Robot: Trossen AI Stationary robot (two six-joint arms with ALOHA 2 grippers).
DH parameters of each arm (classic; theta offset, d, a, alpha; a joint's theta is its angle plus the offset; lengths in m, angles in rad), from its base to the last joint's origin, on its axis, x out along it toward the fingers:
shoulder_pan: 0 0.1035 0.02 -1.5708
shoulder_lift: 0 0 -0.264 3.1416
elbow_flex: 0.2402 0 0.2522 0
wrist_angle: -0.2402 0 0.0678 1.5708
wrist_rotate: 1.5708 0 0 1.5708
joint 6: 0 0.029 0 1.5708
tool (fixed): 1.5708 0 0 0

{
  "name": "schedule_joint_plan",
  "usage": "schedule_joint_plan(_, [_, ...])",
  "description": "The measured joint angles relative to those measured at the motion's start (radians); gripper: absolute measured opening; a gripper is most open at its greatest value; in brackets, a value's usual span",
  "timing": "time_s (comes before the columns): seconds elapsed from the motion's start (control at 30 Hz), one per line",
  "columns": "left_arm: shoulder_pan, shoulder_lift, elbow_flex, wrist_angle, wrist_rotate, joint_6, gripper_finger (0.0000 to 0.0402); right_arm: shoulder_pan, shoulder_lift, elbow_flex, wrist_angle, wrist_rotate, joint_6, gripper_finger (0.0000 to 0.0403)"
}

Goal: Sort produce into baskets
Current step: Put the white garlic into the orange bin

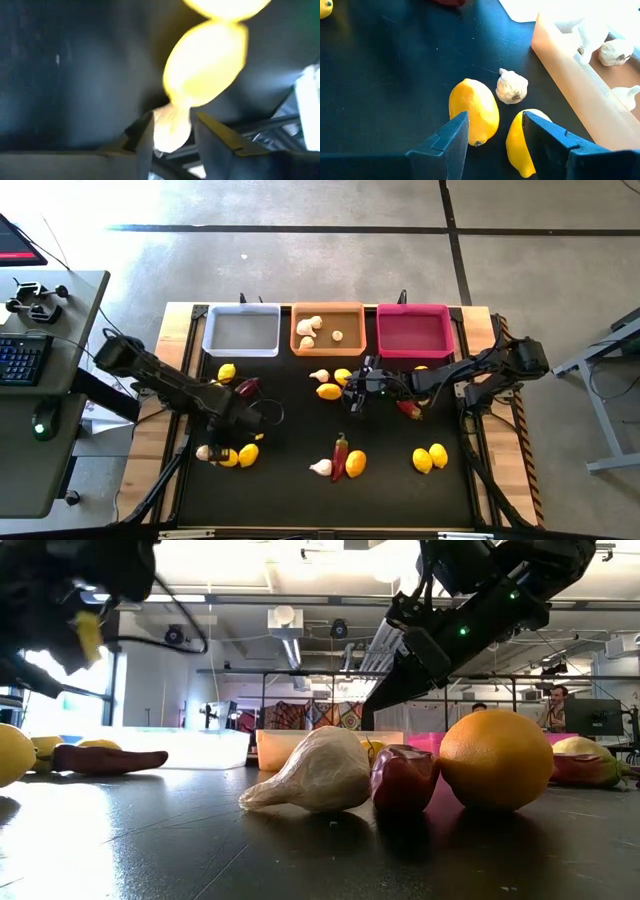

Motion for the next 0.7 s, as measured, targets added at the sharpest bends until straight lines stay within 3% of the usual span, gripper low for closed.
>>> schedule_joint_plan(0.3, [-0.063,0.064,0.001,-0.028,-0.002,-0.036,0.0225,0.000,0.000,0.000,0.000,0.000,0.000,0.0179])
schedule_joint_plan(0.7, [-0.127,0.130,-0.022,-0.033,-0.005,-0.005,0.0237,0.000,0.000,-0.001,-0.015,0.000,0.003,0.0179])
